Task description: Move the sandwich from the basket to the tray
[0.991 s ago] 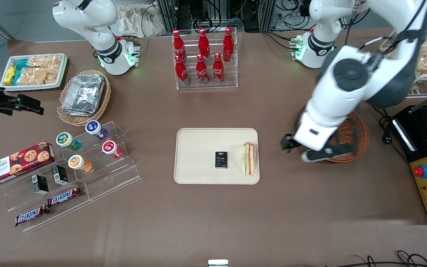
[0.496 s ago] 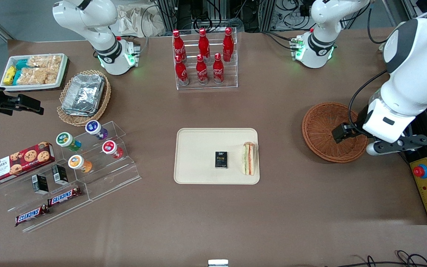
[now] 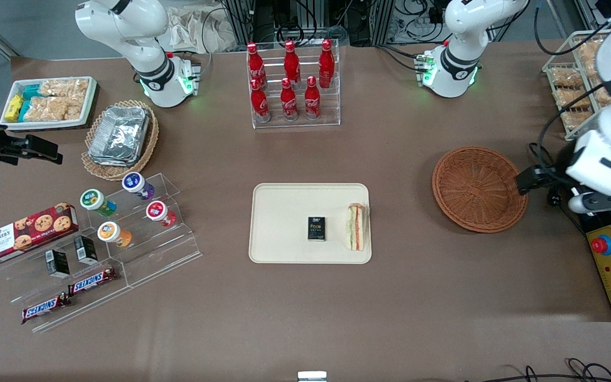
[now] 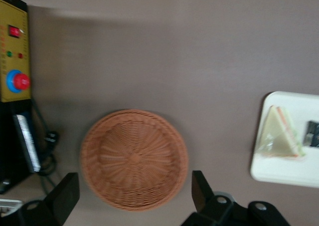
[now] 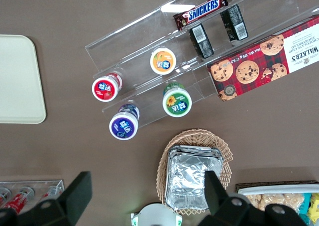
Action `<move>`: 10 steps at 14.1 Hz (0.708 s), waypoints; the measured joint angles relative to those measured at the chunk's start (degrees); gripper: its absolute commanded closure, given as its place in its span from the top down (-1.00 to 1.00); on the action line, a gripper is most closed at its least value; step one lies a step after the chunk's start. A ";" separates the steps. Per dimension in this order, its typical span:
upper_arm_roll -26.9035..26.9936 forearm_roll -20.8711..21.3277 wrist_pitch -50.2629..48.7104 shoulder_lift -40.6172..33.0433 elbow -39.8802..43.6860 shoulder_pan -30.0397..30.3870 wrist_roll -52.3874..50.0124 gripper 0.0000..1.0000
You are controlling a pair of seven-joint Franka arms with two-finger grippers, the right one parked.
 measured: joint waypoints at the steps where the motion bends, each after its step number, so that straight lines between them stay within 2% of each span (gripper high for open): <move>1: 2.03 -0.35 -0.34 -0.54 0.01 -0.15 3.35 1.00; 4: 8.87 -0.70 -1.04 -1.44 0.45 -4.00 9.64 1.00; 7: 20.21 -0.95 -2.98 -1.47 2.57 -14.81 11.30 1.00; 10: 27.40 -1.83 -3.59 -1.47 2.87 -22.60 11.42 1.00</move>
